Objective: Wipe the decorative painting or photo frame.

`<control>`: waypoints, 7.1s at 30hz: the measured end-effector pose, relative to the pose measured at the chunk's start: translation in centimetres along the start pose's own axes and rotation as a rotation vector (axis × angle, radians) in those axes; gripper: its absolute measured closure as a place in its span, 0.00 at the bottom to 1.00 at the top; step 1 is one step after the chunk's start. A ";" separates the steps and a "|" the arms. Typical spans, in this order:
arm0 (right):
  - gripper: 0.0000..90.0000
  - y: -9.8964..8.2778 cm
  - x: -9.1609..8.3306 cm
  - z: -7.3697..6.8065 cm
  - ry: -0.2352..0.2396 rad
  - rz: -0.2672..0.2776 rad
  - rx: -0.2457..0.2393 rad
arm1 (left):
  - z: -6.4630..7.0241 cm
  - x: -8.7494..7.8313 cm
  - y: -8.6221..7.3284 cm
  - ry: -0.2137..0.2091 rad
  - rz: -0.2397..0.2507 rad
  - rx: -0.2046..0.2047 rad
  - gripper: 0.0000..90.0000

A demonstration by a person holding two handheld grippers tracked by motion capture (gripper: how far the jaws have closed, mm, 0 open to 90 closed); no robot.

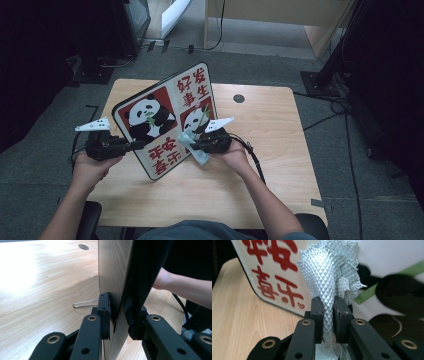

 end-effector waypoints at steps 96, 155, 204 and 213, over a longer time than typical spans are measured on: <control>0.90 16.0 -4.9 -1.9 0.001 0.116 -0.093 | -0.2 0.0 0.0 0.000 0.001 0.001 0.85; 0.89 8.3 -1.6 -2.7 0.065 0.056 -0.029 | -0.2 0.0 0.0 -0.003 -0.003 -0.002 0.85; 0.88 0.9 1.4 -3.1 0.074 -0.050 0.016 | -0.2 0.1 0.0 0.001 -0.010 -0.003 0.85; 0.89 1.8 0.7 -3.5 0.079 -0.028 0.001 | -0.2 0.2 0.0 0.000 -0.010 -0.003 0.85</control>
Point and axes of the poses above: each handheld gripper's, and its own axes: x roughly forward along the jaws, y roughly out of its top, z roughly to its right, the point moved 3 cm from there along x, roughly forward along the jaws, and after that the axes turned 15 degrees about -y, right-handed, at the moved point
